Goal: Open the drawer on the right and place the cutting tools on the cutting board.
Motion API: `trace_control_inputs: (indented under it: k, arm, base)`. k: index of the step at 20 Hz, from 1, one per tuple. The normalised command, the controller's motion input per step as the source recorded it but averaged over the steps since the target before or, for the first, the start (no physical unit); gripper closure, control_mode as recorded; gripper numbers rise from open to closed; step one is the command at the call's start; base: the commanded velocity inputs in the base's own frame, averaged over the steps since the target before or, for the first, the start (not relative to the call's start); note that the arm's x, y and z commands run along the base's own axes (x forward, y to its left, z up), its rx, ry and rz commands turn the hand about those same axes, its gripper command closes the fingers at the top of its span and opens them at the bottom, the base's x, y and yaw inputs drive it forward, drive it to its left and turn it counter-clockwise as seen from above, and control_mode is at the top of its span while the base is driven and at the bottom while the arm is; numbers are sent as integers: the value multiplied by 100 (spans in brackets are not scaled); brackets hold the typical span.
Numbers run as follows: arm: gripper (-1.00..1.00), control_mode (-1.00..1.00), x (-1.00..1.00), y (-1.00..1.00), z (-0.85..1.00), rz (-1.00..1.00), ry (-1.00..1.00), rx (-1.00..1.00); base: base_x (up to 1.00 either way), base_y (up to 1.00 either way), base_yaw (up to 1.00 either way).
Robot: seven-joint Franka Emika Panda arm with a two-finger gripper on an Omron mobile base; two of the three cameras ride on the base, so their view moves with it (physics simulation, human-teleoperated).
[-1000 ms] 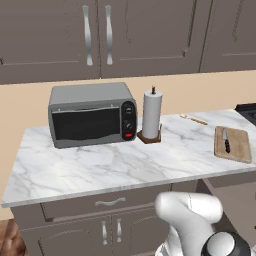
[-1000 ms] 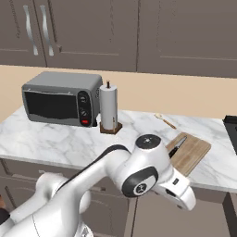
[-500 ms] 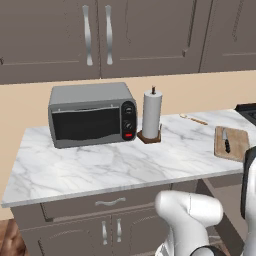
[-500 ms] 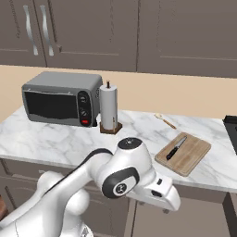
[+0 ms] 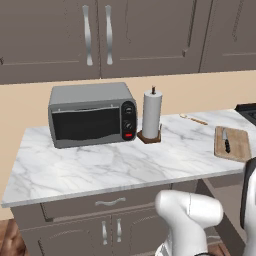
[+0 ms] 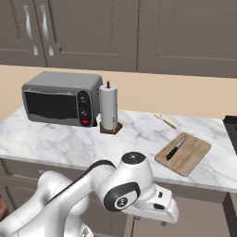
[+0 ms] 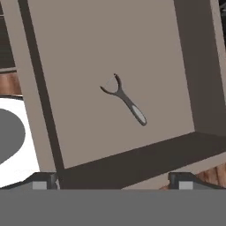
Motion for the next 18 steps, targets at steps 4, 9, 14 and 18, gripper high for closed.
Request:
trace_control_inputs:
  k: [4, 9, 14, 18]
  arm:
    - [-100, -100, -12, 0, -38, 8, 0, 18]
    - [-100, -100, 9, 0, -38, 2, 0, 8]
    - [-100, -100, 12, -6, -37, 0, 5, 1]
    - [-100, -100, 0, -18, -39, 0, 4, 0]
  base:
    - [0, 0, 0]
    - [0, 0, 0]
    - [0, 0, 0]
    - [0, 0, 0]
